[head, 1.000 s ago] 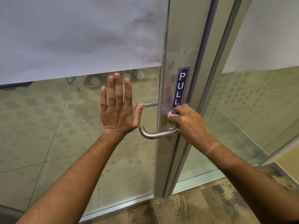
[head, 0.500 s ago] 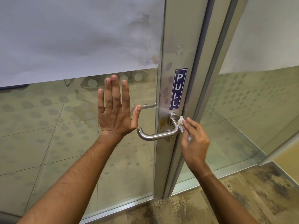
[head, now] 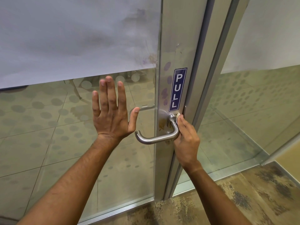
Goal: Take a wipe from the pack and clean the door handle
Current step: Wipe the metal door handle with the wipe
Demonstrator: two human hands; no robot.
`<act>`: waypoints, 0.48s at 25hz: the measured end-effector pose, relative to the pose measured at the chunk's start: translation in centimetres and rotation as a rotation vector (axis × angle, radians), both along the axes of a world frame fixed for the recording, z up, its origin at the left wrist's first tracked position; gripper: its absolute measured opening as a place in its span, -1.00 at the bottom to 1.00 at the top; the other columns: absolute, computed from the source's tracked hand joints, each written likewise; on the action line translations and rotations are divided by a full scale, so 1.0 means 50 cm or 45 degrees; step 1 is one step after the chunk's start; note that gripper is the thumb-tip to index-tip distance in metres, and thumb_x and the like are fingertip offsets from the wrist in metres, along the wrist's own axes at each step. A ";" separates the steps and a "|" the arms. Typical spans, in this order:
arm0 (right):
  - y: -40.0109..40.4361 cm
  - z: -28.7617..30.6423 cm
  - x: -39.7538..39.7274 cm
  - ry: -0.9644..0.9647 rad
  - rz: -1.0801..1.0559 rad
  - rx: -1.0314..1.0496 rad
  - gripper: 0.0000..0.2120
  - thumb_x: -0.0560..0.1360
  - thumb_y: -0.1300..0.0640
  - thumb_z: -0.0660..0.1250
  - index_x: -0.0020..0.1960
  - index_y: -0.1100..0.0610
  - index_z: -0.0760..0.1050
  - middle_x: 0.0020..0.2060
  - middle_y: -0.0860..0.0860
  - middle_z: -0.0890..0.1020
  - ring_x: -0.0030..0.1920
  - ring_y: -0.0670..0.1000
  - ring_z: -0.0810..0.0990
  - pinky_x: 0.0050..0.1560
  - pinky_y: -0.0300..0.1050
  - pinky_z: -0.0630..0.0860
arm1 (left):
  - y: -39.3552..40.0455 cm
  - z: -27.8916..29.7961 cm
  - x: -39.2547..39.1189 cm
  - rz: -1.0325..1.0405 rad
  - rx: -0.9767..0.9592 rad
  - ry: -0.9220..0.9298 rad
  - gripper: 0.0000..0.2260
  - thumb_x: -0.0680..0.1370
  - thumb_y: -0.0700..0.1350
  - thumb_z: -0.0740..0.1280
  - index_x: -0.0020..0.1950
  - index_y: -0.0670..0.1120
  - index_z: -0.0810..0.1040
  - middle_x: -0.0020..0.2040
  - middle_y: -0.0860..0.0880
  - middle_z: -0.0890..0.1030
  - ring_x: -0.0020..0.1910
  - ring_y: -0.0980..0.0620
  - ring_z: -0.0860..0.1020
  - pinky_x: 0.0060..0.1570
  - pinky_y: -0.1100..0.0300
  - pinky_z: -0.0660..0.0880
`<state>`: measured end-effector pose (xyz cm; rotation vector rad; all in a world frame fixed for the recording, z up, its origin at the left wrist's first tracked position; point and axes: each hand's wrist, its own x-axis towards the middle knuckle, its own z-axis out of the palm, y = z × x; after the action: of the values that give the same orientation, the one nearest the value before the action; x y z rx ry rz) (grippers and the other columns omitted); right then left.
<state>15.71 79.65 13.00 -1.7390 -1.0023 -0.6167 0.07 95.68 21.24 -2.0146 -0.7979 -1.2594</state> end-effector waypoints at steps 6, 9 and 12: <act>-0.021 -0.040 -0.011 0.126 0.069 -0.147 -0.71 0.47 0.46 0.34 0.15 0.30 0.62 -0.06 0.18 0.63 -0.04 0.12 0.63 0.03 0.09 0.65 | -0.005 0.004 0.000 -0.010 -0.011 0.001 -0.21 0.61 0.24 0.05 0.63 -0.13 -0.25 0.54 -0.25 -0.01 0.60 -0.06 -0.30 0.57 -0.02 -0.26; -0.011 -0.018 -0.007 0.207 0.077 -0.045 -0.71 0.51 0.39 0.31 0.21 0.27 0.60 -0.06 0.14 0.61 -0.09 0.05 0.61 0.01 -0.03 0.63 | -0.007 0.004 -0.003 -0.005 -0.008 0.001 -0.22 0.61 0.24 0.06 0.64 -0.14 -0.23 0.54 -0.26 0.01 0.61 -0.06 -0.30 0.57 -0.02 -0.25; 0.001 0.015 0.007 0.170 0.076 0.031 -0.66 0.53 0.30 0.37 0.30 0.24 0.54 -0.03 0.15 0.61 -0.09 0.02 0.59 -0.03 -0.14 0.61 | -0.008 0.003 -0.003 -0.014 -0.013 0.002 -0.22 0.61 0.24 0.06 0.63 -0.14 -0.23 0.54 -0.26 0.02 0.61 -0.05 -0.30 0.57 -0.02 -0.25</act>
<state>16.06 79.70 13.76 -1.6994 -0.9462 -0.4664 -0.08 95.27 21.40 -2.0302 -0.7952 -1.2625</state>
